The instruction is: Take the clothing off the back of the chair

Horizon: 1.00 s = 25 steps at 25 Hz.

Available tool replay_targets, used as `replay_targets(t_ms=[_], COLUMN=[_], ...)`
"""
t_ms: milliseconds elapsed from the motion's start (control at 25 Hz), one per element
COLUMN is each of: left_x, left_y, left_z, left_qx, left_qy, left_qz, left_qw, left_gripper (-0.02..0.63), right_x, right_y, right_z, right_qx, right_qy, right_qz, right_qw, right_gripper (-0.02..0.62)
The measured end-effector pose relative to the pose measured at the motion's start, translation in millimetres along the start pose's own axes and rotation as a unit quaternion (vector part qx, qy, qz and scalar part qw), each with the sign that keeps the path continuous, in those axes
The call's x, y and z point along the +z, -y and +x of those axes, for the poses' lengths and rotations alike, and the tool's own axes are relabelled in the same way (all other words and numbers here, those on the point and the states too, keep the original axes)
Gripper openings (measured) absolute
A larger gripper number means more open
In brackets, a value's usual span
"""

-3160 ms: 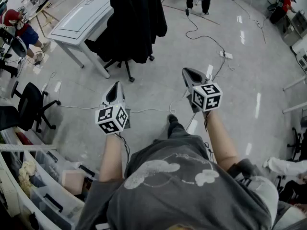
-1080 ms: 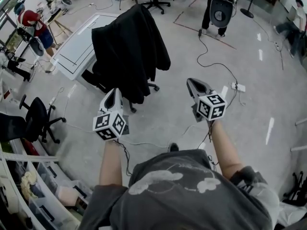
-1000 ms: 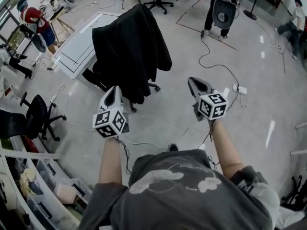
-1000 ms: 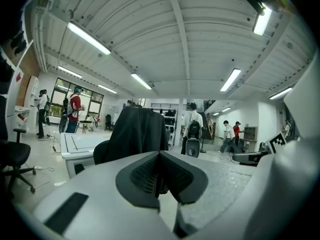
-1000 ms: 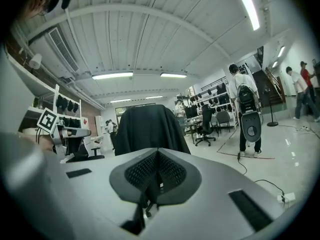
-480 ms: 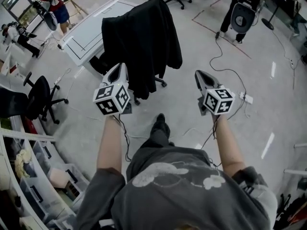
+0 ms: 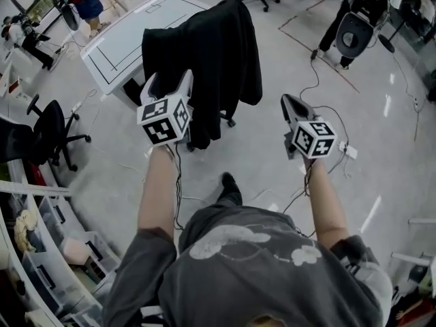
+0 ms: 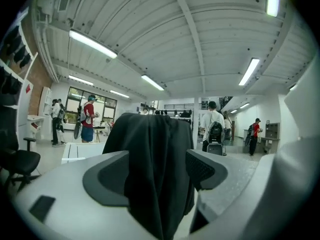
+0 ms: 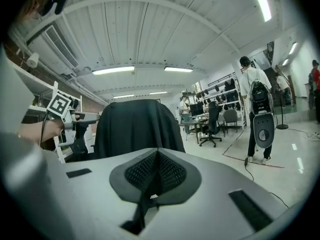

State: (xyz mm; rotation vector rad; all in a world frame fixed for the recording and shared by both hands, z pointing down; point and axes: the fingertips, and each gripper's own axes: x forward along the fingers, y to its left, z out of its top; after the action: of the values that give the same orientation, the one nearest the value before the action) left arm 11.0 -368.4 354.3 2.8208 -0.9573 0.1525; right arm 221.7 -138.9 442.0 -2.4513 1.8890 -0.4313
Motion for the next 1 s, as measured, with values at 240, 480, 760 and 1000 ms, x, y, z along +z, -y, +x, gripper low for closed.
replay_targets(t_ms=[240,480,760,1000], left_x=[8,7,10,14], left_y=[-9,-14,-13,-9], left_z=[47,71,83,84], left_qx=[0.029,0.05,0.024,0.001], left_qy=[0.011,0.007,-0.006,0.014], left_qz=[0.02,0.033,0.015,0.003], left_qw=[0.9993,0.9982,0.9996,0.9999], left_gripper=[0.359,0.356,0.174,0.035], right_x=[11,43,72,88], right_y=[30,41,52,57], right_z=[48,101,147,171], right_qx=[0.005,0.021,0.028,0.036], right_qy=[-0.011,-0.004,0.001,0.009], right_qz=[0.003,-0.015,-0.026,-0.044], right_qw=[1.0,1.0,0.999,0.998], right_gripper=[-0.008,-0.008,-0.008,-0.008])
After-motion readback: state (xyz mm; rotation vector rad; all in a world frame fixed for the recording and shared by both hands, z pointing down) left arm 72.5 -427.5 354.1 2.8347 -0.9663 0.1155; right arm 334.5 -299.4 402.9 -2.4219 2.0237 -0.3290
